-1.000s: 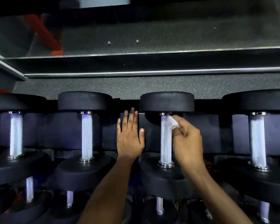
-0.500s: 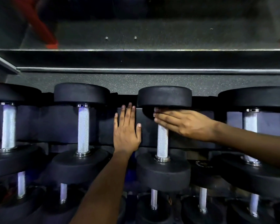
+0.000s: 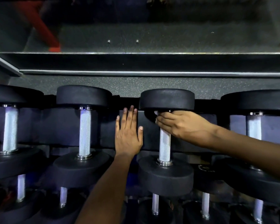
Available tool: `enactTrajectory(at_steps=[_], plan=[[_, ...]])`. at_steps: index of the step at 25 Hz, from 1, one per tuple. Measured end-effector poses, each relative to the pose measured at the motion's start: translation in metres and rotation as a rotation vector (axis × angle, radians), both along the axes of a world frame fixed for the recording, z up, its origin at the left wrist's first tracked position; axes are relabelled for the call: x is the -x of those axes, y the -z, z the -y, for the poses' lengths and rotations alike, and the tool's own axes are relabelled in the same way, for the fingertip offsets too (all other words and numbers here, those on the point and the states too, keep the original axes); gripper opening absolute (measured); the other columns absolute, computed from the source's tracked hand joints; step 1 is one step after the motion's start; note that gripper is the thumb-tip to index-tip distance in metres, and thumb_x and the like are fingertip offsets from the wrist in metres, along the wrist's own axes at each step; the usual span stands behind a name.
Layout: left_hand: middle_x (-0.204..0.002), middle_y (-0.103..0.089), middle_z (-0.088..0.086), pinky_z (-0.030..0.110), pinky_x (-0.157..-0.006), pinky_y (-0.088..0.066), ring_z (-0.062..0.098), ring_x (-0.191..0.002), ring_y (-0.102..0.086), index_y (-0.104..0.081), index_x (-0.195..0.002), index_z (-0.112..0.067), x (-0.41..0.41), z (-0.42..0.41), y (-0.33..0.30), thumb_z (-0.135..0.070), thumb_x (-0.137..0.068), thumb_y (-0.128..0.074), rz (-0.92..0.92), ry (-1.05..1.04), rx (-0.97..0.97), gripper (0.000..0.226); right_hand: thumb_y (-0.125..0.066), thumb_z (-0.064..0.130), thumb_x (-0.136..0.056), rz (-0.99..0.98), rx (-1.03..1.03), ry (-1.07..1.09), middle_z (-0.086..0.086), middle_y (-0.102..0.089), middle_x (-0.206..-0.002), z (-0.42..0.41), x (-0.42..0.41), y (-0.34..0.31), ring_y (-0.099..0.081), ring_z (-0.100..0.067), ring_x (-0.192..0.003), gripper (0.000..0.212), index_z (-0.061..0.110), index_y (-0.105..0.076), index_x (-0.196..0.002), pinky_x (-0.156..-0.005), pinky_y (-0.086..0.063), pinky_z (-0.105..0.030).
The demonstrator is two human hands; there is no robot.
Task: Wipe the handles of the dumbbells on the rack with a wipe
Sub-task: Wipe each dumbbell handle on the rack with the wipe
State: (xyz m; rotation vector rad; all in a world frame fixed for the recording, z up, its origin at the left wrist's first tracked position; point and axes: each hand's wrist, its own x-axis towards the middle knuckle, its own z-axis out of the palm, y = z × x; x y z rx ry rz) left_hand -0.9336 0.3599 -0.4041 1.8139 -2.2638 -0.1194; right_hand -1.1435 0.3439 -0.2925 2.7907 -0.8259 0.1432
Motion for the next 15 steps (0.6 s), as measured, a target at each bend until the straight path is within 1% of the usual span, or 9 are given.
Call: enactTrajectory(at_steps=[2,3,5,7,9,10,12,13,15], plan=[[-0.158,-0.027,0.009,0.045,-0.118,-0.012,0.024,-0.146,-0.018,-0.032,-0.148,-0.004,0.001,0.001,0.000,-0.033,-0.091,-0.034,0.000,0.000,0.002,0.064,-0.035,0.011,-0.090,0.182,-0.130,0.127,-0.006,-0.068,-0.106,-0.019,0.026,-0.002,-0.064,-0.021,-0.094,0.038,0.003,-0.069,-0.105,-0.076,-0.052,-0.023],[-0.157,-0.027,0.009,0.045,-0.118,-0.012,0.024,-0.146,-0.018,-0.032,-0.148,-0.003,0.001,0.001,-0.001,-0.032,-0.091,-0.034,0.002,0.000,0.002,0.064,-0.040,0.010,-0.087,0.346,-0.218,0.311,-0.006,-0.068,-0.104,-0.035,0.034,0.000,-0.063,-0.022,-0.092,0.033,0.004,-0.069,-0.103,-0.081,-0.048,-0.019],[-0.157,-0.028,0.010,0.045,-0.118,-0.011,0.025,-0.146,-0.018,-0.033,-0.148,-0.003,0.001,0.000,-0.001,-0.032,-0.091,-0.034,0.005,0.004,0.001,0.064,-0.046,0.002,-0.085,0.756,-0.459,0.900,-0.004,-0.069,-0.093,-0.055,0.025,0.011,-0.063,-0.018,-0.085,0.026,0.012,-0.069,-0.090,-0.077,-0.041,-0.003],[-0.157,-0.028,0.010,0.045,-0.118,-0.011,0.025,-0.146,-0.019,-0.033,-0.148,-0.003,0.002,0.001,-0.002,-0.032,-0.091,-0.034,0.007,0.004,0.003,0.064,-0.048,-0.004,-0.087,1.190,-0.947,1.363,-0.010,-0.068,-0.090,-0.039,0.004,0.020,-0.062,-0.016,-0.077,0.023,0.012,-0.063,-0.079,-0.069,-0.045,-0.004],[-0.157,-0.027,0.010,0.045,-0.118,-0.012,0.025,-0.146,-0.019,-0.032,-0.148,-0.003,0.001,0.001,-0.002,-0.032,-0.091,-0.035,0.007,0.003,0.003,0.064,-0.037,-0.009,-0.090,1.691,-1.496,1.325,-0.025,-0.065,-0.104,-0.012,-0.016,0.019,-0.066,-0.021,-0.076,0.026,0.003,-0.060,-0.095,-0.071,-0.055,-0.021],[-0.157,-0.027,0.010,0.044,-0.118,-0.012,0.025,-0.146,-0.019,-0.031,-0.148,-0.003,0.001,0.000,-0.001,-0.032,-0.091,-0.035,0.006,0.004,0.006,0.064,-0.034,-0.009,-0.089,1.830,-1.561,1.342,-0.028,-0.064,-0.103,-0.005,-0.025,0.016,-0.066,-0.022,-0.073,0.030,0.001,-0.059,-0.102,-0.068,-0.056,-0.026],[-0.158,-0.026,0.009,0.044,-0.118,-0.011,0.025,-0.146,-0.018,-0.031,-0.148,-0.003,0.000,0.001,-0.001,-0.032,-0.091,-0.035,0.001,0.010,0.009,0.064,-0.039,-0.005,-0.090,1.933,-1.332,1.496,-0.016,-0.062,-0.084,-0.009,-0.044,0.015,-0.057,-0.016,-0.065,0.027,0.010,-0.062,-0.089,-0.060,-0.048,-0.026],[-0.158,-0.025,0.009,0.043,-0.119,-0.010,0.025,-0.147,-0.018,-0.030,-0.149,-0.003,0.001,0.001,-0.001,-0.032,-0.091,-0.035,-0.002,0.011,0.008,0.064,-0.046,0.000,-0.090,1.867,-1.093,1.582,-0.007,-0.059,-0.075,-0.016,-0.051,0.015,-0.051,-0.013,-0.065,0.025,0.014,-0.061,-0.075,-0.061,-0.043,-0.027],[-0.158,-0.025,0.009,0.042,-0.119,-0.008,0.024,-0.147,-0.018,-0.030,-0.149,-0.004,0.001,0.001,-0.001,-0.032,-0.091,-0.036,-0.005,0.008,0.008,0.064,-0.055,0.008,-0.086,1.671,-0.893,1.581,0.002,-0.054,-0.066,-0.028,-0.063,0.012,-0.048,-0.015,-0.066,0.024,0.017,-0.054,-0.063,-0.065,-0.040,-0.031]])
